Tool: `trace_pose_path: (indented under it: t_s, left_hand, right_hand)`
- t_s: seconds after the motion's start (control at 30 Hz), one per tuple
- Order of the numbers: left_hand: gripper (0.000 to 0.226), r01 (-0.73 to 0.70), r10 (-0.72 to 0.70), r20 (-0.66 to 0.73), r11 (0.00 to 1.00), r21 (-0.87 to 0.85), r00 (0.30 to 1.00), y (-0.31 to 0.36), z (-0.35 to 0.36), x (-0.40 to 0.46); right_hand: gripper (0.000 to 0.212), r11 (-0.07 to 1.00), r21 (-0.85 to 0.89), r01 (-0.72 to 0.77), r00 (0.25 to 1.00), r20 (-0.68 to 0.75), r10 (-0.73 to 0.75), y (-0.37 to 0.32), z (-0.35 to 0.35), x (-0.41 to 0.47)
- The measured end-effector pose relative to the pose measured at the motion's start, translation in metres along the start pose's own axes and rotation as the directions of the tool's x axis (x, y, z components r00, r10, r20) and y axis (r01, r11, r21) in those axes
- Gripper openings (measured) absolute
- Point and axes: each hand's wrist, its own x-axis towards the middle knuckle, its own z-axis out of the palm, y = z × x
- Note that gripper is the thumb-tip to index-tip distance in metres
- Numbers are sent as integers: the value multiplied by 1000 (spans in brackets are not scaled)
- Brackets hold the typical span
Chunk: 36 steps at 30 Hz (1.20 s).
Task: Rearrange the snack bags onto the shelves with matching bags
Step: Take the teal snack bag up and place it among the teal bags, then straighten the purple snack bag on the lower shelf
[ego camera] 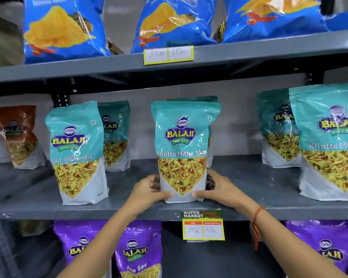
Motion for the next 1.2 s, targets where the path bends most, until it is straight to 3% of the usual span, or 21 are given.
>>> trace_pose_path:
  t_s: [0.17,0.43,0.6,0.67,0.73,0.83,0.9,0.97,1.07,1.13,1.2]
  left_hand:
    - [46,0,0,-1,1000,-10,1000,4,11,5]
    - [64,15,-15,15,1000,16,1000,10,28,15]
    - [71,33,-34,18,997,73,999,12,25,10]
    - [83,28,-28,-7,997,66,1000,11,22,2]
    - [88,10,-5,-82,998,64,997,13,17,-12]
    - [71,-44,58,-247,997,63,967,23,4,-37]
    - [60,-80,82,-347,997,20,934,26,-6,-55]
    - [48,-112,86,-458,993,-28,885,18,-14,-73]
    - [34,-111,65,-606,993,-38,793,-18,-17,-111]
    - [34,2,-52,-629,997,-81,776,-68,-14,-138]
    - [36,142,-194,-602,981,-134,775,-127,-9,-159]
  right_hand:
    - [76,998,44,-41,999,1,41,3,-8,-2]
    - [67,989,93,-113,994,-1,113,11,-25,-1]
    - [89,986,118,-115,993,-16,118,15,-20,-5]
    - [100,983,152,-99,983,-137,121,10,-13,-10]
    - [103,982,181,-56,920,-372,121,-1,-2,-18]
    - [78,978,184,102,755,-654,44,-29,18,-40]
    - [59,966,149,210,688,-725,-38,-50,35,-55]
    - [46,952,106,288,670,-732,-122,-66,59,-70]
    - [34,938,48,344,722,-652,-232,-67,110,-94]
    - [29,943,53,330,795,-554,-247,-50,147,-107]
    - [29,967,100,234,887,-429,-170,-17,183,-113]
